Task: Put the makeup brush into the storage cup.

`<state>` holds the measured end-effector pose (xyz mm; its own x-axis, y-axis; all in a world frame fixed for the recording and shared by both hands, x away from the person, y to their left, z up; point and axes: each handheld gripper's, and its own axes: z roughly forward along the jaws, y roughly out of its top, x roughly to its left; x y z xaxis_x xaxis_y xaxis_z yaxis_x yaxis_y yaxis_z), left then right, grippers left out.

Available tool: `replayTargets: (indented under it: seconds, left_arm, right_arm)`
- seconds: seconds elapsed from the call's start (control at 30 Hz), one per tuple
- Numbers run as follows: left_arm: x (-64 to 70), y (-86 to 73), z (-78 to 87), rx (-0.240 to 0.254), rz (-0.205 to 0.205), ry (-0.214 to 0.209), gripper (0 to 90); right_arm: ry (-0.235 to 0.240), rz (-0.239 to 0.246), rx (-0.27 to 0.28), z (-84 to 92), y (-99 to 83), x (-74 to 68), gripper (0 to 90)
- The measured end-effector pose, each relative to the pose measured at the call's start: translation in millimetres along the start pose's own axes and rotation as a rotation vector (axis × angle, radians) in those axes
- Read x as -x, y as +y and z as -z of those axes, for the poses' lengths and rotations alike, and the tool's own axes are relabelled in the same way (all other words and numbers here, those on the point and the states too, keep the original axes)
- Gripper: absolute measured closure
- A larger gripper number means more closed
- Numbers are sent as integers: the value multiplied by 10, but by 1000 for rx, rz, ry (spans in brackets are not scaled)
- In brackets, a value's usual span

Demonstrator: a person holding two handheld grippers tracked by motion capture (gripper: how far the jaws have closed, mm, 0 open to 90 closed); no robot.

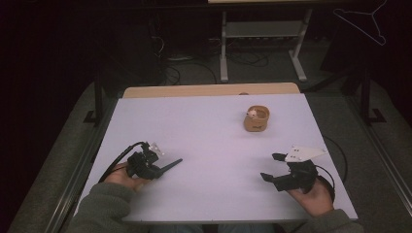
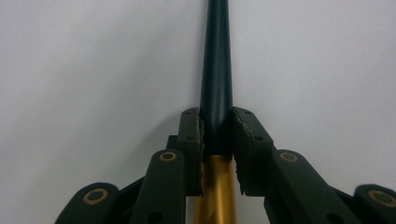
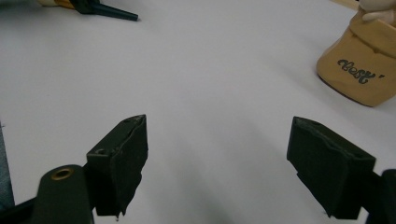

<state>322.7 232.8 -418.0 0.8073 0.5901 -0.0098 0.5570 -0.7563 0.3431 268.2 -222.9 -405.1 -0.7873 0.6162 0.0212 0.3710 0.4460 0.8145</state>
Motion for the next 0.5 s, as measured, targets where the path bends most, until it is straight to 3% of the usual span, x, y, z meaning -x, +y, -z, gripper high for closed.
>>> replayTargets:
  seconds: [0.5]
  left_arm:
    - [-6,3,9,0,9,-6,747]
  right_arm:
    - [7,-3,1,-2,0,-3,195]
